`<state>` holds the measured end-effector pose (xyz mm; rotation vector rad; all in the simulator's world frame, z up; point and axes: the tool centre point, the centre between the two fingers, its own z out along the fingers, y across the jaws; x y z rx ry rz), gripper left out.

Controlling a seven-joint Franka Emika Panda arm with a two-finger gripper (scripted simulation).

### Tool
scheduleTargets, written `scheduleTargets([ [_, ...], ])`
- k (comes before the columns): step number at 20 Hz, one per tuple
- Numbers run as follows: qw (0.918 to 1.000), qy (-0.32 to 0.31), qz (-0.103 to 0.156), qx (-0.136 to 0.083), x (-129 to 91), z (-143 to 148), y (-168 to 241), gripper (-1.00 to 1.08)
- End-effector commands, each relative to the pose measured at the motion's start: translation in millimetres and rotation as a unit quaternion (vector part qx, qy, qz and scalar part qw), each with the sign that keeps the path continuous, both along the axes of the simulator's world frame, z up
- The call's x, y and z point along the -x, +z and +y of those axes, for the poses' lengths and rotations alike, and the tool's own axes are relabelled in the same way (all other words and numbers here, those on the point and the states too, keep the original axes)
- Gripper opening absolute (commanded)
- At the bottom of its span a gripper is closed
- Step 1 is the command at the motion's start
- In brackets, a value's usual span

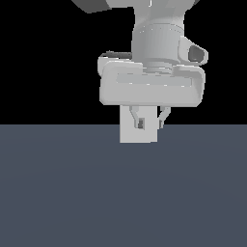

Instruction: Plug the charger into the wall socket.

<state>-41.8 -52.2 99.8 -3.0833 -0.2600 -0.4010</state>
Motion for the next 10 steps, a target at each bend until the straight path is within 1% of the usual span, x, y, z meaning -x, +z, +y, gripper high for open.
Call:
scheduleTargets([
  [1,1.0,0.0,0.0,0.0,-5.2,1.1,0.1,-1.0],
  [10,1.0,0.0,0.0,0.0,-36.9,6.5,0.1,-1.0],
])
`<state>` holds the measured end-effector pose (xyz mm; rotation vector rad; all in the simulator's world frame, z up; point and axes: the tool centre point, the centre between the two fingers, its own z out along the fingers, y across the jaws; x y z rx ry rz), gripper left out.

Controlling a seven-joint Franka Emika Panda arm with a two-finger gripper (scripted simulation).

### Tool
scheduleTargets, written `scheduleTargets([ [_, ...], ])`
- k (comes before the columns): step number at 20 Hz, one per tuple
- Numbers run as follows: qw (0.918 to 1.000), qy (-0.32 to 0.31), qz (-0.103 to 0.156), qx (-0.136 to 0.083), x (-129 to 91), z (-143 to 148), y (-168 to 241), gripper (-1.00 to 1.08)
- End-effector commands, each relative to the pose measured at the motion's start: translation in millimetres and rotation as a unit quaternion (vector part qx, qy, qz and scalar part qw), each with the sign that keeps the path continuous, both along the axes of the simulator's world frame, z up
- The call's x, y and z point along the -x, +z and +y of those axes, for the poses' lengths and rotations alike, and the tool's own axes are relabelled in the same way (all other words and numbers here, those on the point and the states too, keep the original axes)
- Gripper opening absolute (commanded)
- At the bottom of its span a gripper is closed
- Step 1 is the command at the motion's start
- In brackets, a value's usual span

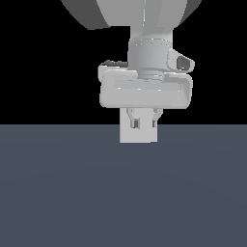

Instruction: Plug the charger into the wall socket.

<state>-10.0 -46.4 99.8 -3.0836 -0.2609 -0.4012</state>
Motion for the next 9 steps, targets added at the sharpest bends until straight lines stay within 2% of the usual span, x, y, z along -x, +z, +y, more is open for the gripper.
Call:
scheduleTargets([
  [1,1.0,0.0,0.0,0.0,-7.5,1.2,0.1,-1.0],
  [9,1.0,0.0,0.0,0.0,-13.4,2.0,0.2,-1.0],
])
